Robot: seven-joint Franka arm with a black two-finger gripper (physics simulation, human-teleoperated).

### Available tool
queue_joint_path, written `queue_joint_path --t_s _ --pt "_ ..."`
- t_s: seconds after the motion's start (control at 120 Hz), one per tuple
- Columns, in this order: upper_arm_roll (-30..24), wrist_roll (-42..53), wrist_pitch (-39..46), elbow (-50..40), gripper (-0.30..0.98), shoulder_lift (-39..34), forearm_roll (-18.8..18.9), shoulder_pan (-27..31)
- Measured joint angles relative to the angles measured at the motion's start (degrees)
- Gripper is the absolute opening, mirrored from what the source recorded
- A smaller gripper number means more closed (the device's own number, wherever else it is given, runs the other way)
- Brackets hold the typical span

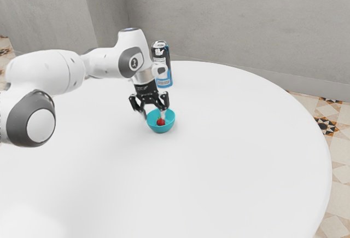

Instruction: Take strawberry from the bowl

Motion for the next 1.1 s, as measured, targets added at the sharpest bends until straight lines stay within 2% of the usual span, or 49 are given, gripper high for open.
queue_joint_path --t_s 0.133,0.308,0.525,0.992,1.1 --pt "0.74 -1.75 -1.61 2.61 0.38 1.67 -0.08 -0.14" --pt "0.89 -3.55 -3.69 8.27 0.32 5.15 -0.11 -0.3" --pt "0.91 -5.15 -4.66 12.86 0.3 8.65 -0.11 -0.5" --pt "2.26 -7.03 -3.78 15.42 0.29 11.18 0.02 -1.97" --pt "2.61 -7.19 -2.24 15.47 0.28 11.62 1.0 -2.37"
